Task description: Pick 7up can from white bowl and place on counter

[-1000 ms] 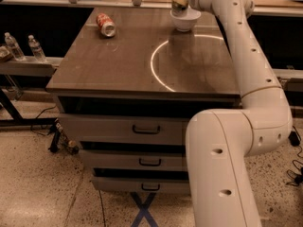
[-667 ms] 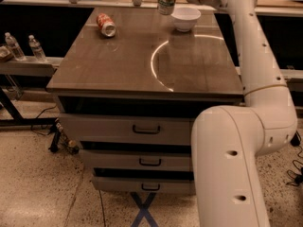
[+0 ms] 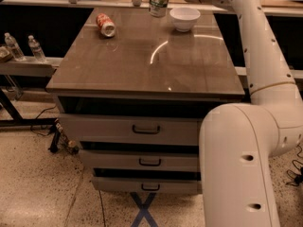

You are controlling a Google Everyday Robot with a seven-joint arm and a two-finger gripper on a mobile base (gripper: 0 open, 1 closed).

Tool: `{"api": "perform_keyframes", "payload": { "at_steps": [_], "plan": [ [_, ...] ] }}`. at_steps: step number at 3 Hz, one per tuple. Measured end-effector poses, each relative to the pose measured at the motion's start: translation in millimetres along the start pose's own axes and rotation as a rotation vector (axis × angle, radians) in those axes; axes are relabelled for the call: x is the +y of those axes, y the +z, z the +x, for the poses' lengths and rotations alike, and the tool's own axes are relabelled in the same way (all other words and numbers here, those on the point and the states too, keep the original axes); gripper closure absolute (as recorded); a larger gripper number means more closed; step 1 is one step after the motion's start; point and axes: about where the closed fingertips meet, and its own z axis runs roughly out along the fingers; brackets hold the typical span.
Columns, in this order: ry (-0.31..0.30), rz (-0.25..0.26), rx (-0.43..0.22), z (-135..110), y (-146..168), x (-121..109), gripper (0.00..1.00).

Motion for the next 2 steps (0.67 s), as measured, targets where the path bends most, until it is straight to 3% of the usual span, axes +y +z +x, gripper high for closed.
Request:
{"api": "perform_keyframes", "payload": {
  "at_steps": [1, 2],
  "plan": [
    [0.002, -0.049, 0.023, 12, 3, 11, 1.00],
    [-0.025, -0.083, 0.044, 18, -16, 16, 1.00]
  ]
}}
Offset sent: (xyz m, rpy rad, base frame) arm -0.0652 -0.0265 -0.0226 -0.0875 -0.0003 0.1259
